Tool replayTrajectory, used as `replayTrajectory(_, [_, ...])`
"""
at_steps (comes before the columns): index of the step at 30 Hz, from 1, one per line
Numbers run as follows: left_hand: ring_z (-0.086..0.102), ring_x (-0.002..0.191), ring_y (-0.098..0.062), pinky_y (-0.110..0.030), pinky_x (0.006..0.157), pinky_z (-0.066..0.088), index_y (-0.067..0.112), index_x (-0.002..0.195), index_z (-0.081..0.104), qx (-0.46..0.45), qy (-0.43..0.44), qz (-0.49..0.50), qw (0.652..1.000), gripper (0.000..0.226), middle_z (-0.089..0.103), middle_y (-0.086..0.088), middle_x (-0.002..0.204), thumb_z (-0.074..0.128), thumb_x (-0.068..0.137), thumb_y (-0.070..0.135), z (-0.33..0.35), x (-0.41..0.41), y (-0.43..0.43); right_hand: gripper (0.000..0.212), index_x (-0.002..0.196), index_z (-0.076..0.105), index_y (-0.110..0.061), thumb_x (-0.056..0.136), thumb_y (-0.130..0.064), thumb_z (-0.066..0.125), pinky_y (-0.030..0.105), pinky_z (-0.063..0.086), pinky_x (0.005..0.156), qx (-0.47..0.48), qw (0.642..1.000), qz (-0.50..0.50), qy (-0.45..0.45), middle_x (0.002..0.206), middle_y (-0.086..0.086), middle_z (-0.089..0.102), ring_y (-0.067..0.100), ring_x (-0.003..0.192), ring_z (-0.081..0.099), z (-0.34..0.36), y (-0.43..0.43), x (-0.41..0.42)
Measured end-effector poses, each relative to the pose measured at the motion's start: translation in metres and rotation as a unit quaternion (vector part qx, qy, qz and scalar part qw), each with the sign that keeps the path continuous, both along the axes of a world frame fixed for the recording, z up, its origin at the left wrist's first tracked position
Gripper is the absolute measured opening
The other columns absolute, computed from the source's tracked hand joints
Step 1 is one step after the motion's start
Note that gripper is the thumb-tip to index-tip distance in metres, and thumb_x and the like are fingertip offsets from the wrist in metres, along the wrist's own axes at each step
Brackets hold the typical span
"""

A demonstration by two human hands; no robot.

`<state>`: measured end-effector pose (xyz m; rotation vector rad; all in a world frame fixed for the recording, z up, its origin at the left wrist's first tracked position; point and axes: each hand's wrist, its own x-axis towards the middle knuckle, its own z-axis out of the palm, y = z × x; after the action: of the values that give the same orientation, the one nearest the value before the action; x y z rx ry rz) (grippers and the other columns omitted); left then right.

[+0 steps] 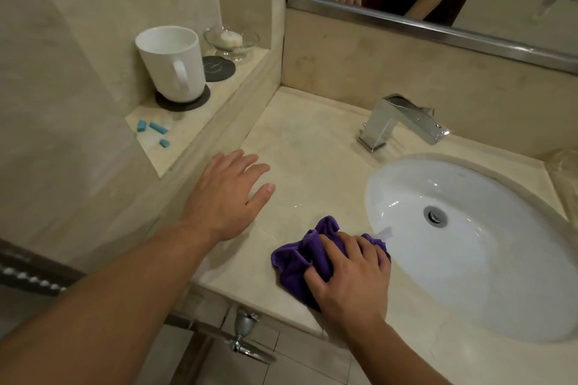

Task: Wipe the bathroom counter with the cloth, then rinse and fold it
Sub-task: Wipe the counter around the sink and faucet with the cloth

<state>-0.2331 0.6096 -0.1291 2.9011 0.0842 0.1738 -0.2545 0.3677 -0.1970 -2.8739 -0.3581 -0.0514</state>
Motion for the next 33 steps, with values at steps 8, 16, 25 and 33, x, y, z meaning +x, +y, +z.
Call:
replayTrajectory(8, [0.004, 0.152, -0.03, -0.044, 0.124, 0.004, 0.023, 0.155, 0.024, 0.15, 0.016, 0.09, 0.984, 0.065, 0.01, -0.014, 0.165, 0.025, 0.098, 0.056, 0.026, 0.032, 0.012, 0.05, 0.128, 0.057, -0.043, 0.084, -0.063, 0.045, 0.051, 0.03, 0.113, -0.005, 0.999, 0.043, 0.011, 0.133, -0.01, 0.058, 0.025, 0.127, 0.048, 0.0, 0.024, 0.042])
replayTrajectory(16, [0.006, 0.152, -0.032, -0.044, 0.121, 0.015, 0.014, 0.157, -0.005, 0.235, 0.103, 0.163, 0.953, 0.075, -0.006, -0.019, 0.164, 0.038, 0.096, 0.028, 0.046, 0.042, 0.026, 0.052, 0.125, 0.061, -0.041, 0.082, -0.063, 0.041, 0.048, 0.031, 0.112, 0.014, 0.996, 0.09, 0.002, 0.132, -0.009, 0.06, 0.025, 0.124, 0.05, 0.003, 0.041, 0.102])
replayTrajectory(25, [-0.006, 0.153, -0.02, -0.034, 0.121, 0.0, 0.014, 0.156, -0.01, 0.157, 0.099, 0.154, 0.97, 0.074, -0.013, -0.005, 0.166, 0.031, 0.103, 0.043, 0.048, 0.04, 0.035, 0.062, 0.131, 0.059, -0.038, 0.082, -0.066, 0.034, 0.049, 0.027, 0.114, 0.0, 0.989, 0.145, 0.023, 0.138, -0.006, 0.059, 0.025, 0.13, 0.047, 0.011, 0.049, 0.133])
replayTrajectory(33, [-0.001, 0.153, -0.016, -0.033, 0.121, 0.004, 0.019, 0.158, -0.002, 0.103, 0.064, 0.16, 0.98, 0.071, -0.004, 0.0, 0.167, 0.034, 0.102, 0.044, 0.052, 0.043, 0.037, 0.047, 0.124, 0.064, -0.034, 0.088, -0.058, 0.045, 0.04, 0.043, 0.092, 0.049, 0.979, 0.188, 0.055, 0.103, -0.009, 0.059, 0.014, 0.097, 0.05, 0.032, 0.044, 0.152])
